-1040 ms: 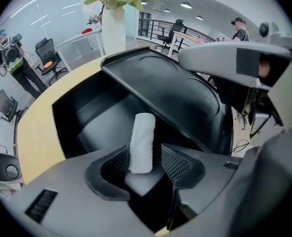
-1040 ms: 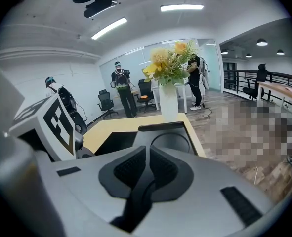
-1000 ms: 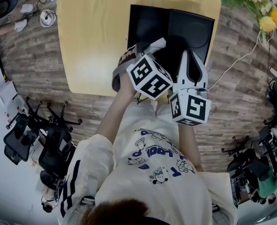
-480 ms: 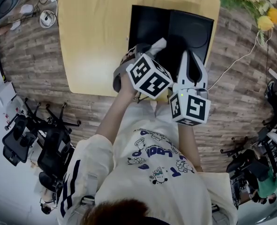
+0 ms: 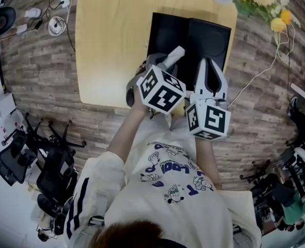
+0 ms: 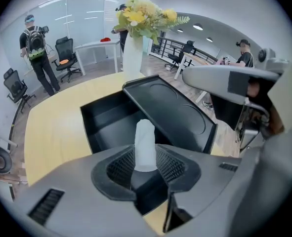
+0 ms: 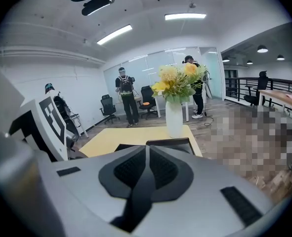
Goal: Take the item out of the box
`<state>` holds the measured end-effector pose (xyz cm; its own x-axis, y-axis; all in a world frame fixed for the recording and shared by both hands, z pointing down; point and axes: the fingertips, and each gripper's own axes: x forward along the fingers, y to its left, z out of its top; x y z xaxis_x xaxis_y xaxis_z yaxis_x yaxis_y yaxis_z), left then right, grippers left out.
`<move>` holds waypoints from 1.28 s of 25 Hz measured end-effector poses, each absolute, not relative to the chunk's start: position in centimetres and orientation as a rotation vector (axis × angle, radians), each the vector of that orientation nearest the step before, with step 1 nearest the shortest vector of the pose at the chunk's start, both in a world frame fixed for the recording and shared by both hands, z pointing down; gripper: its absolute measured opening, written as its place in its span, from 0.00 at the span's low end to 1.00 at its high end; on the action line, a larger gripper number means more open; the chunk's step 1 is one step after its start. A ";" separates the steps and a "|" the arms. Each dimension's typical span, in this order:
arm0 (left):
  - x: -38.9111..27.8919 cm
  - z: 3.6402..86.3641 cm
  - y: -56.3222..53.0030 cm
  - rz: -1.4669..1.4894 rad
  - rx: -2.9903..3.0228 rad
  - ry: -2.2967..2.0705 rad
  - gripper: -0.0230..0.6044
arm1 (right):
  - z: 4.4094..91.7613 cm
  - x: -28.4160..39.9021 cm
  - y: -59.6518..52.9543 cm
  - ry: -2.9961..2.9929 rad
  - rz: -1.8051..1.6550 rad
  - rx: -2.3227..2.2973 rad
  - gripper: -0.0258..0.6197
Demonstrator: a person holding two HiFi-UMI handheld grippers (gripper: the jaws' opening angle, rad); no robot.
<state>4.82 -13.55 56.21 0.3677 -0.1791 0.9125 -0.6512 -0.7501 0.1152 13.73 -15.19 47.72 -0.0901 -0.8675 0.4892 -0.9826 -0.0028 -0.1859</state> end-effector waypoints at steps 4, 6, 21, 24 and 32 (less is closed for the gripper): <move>4.4 54.5 -13.7 1.295 2.202 -0.770 0.25 | 46.3 13.4 -15.6 -2.071 0.673 1.955 0.10; 4.2 53.1 -13.6 1.244 2.221 -0.796 0.25 | 45.3 13.0 -15.6 -2.088 0.651 1.959 0.11; 2.4 42.7 -14.7 0.824 2.393 -1.078 0.25 | 37.5 10.0 -15.0 -2.226 0.418 1.988 0.10; 2.1 41.0 -14.6 0.764 2.426 -1.127 0.25 | 36.2 9.6 -14.8 -2.253 0.370 1.987 0.10; 2.0 37.6 -14.3 0.571 2.480 -1.245 0.25 | 33.8 9.2 -14.1 -2.304 0.282 2.002 0.10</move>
<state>1.97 -14.26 37.61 0.5435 -0.6900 0.4780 -0.8124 -0.5757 0.0928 9.24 -14.12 33.82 -0.1452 -0.9734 0.1770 -0.9874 0.1312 -0.0888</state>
